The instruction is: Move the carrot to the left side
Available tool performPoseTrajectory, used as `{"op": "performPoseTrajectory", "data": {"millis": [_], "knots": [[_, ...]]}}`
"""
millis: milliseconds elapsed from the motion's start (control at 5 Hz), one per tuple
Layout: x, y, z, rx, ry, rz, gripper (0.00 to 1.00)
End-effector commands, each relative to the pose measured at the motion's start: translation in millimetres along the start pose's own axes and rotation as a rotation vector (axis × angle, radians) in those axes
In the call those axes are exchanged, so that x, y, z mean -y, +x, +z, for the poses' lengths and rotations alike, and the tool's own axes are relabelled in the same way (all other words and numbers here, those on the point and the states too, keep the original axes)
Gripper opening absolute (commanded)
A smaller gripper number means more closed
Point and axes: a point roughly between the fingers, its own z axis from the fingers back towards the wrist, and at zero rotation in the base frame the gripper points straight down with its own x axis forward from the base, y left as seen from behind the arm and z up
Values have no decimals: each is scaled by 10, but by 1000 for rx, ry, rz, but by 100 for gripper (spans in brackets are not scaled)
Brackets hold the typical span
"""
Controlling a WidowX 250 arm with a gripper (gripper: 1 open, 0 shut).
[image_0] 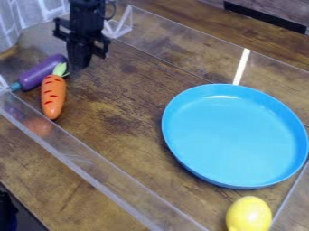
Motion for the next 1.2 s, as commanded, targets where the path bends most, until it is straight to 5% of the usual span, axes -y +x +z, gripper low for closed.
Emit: {"op": "performPoseTrajectory", "data": {"millis": [0, 200, 600, 1000], "knots": [[-13, 176, 406, 94, 16, -13, 0], [7, 235, 477, 109, 14, -11, 100], [19, 340, 353, 111, 13, -26, 100], [-3, 242, 294, 95, 34, -33, 100]]}}
